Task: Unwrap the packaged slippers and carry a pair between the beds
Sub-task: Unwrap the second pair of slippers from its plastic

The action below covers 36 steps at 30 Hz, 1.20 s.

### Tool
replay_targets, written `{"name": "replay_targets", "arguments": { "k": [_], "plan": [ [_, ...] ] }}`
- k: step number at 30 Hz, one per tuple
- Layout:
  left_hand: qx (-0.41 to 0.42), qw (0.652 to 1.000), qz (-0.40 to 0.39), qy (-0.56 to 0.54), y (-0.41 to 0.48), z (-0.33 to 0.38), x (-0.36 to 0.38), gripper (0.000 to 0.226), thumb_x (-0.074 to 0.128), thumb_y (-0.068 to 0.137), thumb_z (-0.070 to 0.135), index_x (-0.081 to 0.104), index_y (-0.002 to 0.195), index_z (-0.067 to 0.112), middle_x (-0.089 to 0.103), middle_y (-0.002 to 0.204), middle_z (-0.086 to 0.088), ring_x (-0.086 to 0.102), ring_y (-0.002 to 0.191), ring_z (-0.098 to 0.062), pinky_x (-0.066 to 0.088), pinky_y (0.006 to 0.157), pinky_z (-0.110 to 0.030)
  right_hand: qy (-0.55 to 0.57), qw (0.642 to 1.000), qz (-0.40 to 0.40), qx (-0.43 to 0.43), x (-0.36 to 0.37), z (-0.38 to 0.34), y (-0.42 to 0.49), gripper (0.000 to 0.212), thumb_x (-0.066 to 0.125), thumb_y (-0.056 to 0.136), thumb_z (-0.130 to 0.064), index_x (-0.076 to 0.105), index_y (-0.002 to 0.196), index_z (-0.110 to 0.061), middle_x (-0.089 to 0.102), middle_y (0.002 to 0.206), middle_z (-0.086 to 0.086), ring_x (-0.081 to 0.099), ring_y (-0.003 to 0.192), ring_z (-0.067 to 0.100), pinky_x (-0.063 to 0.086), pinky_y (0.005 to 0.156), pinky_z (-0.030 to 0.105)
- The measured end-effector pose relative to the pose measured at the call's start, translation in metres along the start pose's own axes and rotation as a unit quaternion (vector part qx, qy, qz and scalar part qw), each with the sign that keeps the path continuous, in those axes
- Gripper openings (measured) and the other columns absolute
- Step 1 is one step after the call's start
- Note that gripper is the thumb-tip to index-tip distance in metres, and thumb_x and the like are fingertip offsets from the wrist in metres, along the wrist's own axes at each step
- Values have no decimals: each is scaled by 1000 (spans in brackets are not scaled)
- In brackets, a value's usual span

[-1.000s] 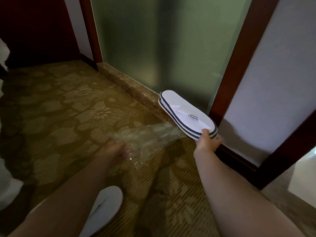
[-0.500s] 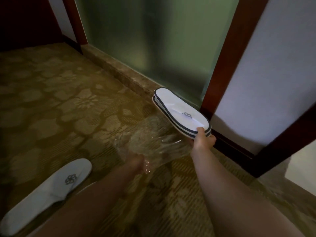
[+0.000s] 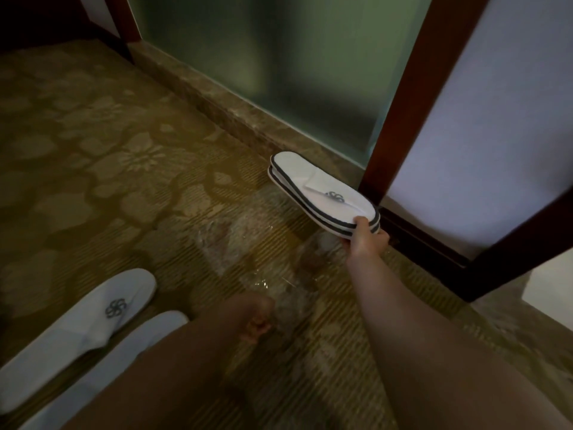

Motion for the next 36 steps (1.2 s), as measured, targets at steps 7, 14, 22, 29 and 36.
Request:
{"name": "replay_targets", "arguments": {
  "k": [7, 14, 22, 29, 36],
  "plan": [
    [101, 935, 106, 324, -35, 18, -30, 43, 33, 100, 33, 61, 120, 7, 65, 95, -12, 68, 88, -25, 53, 70, -28, -51, 999, -2, -13, -2, -4, -1, 54, 60, 88, -14, 40, 137, -12, 51, 136, 14, 56, 117, 31, 52, 96, 43],
    [318, 828, 384, 257, -73, 48, -109, 41, 41, 94, 45, 61, 99, 10, 68, 104, -12, 63, 98, -30, 48, 82, -37, -99, 993, -29, -53, 13, -11, -17, 52, 59, 89, -21, 43, 138, -13, 53, 135, 13, 56, 117, 31, 51, 91, 37],
    [453, 802, 372, 110, -98, 43, -153, 54, 59, 83, 45, 49, 123, 10, 50, 120, -8, 50, 112, -24, 42, 91, -34, -131, 983, -89, -95, 44, -19, -54, 48, 60, 90, -31, 54, 130, -6, 57, 131, 12, 55, 116, 27, 41, 88, 30],
    [387, 898, 199, -70, -107, 20, -154, 61, 62, 85, 43, 45, 132, 9, 52, 120, -4, 52, 110, -18, 42, 87, -28, -166, 971, -161, -62, 78, 1, -88, 36, 61, 85, -44, 60, 108, -16, 61, 113, 11, 61, 99, 28, 50, 93, 38],
    [356, 898, -6, -260, -136, 9, -148, 29, 48, 93, 42, 64, 103, 20, 70, 103, -2, 64, 97, -18, 50, 88, -29, -207, 937, -281, -22, 124, 31, -127, 57, 60, 84, -51, 56, 125, -12, 65, 118, 15, 65, 103, 32, 53, 93, 49]
  ]
}}
Point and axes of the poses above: each hand's wrist, its own y-axis towards the middle knuckle, its own x-axis out of the palm, z = x × y, the point moved 7 cm from there along y, towards the middle knuckle
